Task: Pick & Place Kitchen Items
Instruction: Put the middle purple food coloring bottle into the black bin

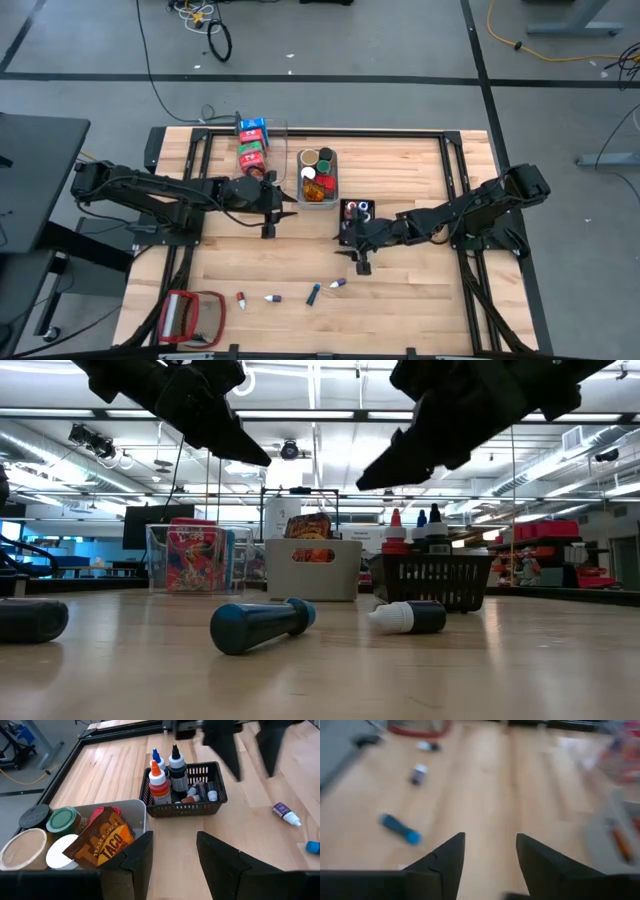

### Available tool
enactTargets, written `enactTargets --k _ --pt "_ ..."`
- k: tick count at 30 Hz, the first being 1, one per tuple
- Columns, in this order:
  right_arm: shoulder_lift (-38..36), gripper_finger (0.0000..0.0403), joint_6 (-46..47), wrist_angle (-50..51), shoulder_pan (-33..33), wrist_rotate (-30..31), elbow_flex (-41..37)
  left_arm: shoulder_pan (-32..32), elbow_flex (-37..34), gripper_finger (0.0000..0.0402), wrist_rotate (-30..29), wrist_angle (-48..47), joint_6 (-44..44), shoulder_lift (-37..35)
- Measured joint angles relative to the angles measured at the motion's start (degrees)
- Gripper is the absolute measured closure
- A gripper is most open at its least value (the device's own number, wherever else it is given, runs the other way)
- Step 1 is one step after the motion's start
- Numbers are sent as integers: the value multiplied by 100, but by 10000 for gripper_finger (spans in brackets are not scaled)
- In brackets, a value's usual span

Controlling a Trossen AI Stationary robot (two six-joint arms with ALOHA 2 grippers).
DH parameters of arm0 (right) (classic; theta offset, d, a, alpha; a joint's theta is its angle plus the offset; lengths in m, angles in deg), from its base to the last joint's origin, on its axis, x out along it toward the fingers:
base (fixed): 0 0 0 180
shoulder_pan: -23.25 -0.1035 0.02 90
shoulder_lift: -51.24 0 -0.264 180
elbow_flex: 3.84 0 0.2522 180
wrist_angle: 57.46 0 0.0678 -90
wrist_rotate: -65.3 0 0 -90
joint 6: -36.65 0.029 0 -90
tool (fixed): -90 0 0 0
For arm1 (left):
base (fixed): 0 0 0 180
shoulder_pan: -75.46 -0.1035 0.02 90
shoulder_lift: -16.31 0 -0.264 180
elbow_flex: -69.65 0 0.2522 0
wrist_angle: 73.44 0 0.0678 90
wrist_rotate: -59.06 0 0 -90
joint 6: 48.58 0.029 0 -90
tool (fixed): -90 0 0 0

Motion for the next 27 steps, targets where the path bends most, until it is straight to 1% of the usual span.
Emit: enactTargets --k 3,6,9,12,19,21,27 --pt "0 220 323 -133 -31 -568 0 0 0 242 0 -2 -1 0" --pt "3 226 435 -174 -205 -761 -16 1 0 242 0 -18 -1 0" --pt "76 234 214 -292 -465 -757 -57 0 0 242 -1 -72 -34 0" --pt "291 240 97 -535 -696 -454 -59 0 0 242 -2 -102 -197 0" --pt "1130 247 107 -1287 -923 -253 -59 2 0 242 0 -174 -220 -1" --pt "1309 247 113 -1343 -940 -259 -59 2 0 242 -2 -150 -165 0" --pt "1626 247 544 -1372 -940 -619 -59 2 0 242 -2 -101 99 0"
